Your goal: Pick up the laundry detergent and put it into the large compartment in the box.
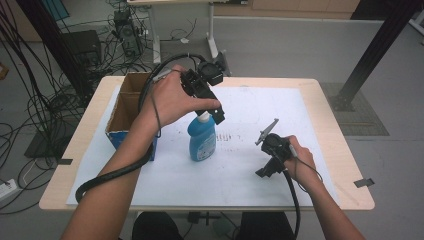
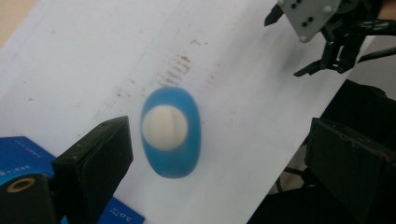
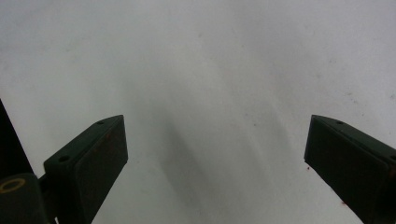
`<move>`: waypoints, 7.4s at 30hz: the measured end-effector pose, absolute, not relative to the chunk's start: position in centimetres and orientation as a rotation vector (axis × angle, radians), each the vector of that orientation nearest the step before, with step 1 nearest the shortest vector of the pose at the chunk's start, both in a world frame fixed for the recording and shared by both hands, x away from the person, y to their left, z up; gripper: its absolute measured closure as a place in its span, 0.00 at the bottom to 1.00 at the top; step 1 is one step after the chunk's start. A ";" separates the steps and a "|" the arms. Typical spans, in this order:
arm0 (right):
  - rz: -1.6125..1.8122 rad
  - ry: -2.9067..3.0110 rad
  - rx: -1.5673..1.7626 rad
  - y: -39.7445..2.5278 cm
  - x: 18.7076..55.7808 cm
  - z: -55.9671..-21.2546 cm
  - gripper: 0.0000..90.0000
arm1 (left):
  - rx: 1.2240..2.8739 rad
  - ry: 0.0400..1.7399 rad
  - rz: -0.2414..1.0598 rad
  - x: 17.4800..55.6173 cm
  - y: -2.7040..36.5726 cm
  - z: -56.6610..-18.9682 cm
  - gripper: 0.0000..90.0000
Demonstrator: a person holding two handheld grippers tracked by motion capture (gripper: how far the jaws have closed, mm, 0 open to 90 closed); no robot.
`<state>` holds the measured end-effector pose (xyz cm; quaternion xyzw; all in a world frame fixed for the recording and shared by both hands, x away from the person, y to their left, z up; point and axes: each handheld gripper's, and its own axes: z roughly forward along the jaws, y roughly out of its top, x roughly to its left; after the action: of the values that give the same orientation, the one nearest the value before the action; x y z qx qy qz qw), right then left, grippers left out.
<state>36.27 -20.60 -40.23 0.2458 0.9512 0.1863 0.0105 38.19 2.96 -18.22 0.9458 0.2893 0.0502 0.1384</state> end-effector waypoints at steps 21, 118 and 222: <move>0.571 2.974 0.757 -20.2 36.3 -40.4 0.06 | 2.694 0.894 0.118 39.5 4.6 -21.5 0.08; 0.577 2.968 0.770 -20.7 36.0 -40.5 0.06 | 2.719 0.871 0.148 40.8 4.1 -28.8 0.08; 0.557 2.980 0.762 -20.3 36.1 -40.5 0.07 | 2.742 0.851 0.170 41.0 4.6 -28.4 0.42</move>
<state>36.08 -20.32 -40.51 0.2437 0.9533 0.1782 0.0080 41.02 4.58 -28.45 0.9449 0.2934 0.0585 0.1325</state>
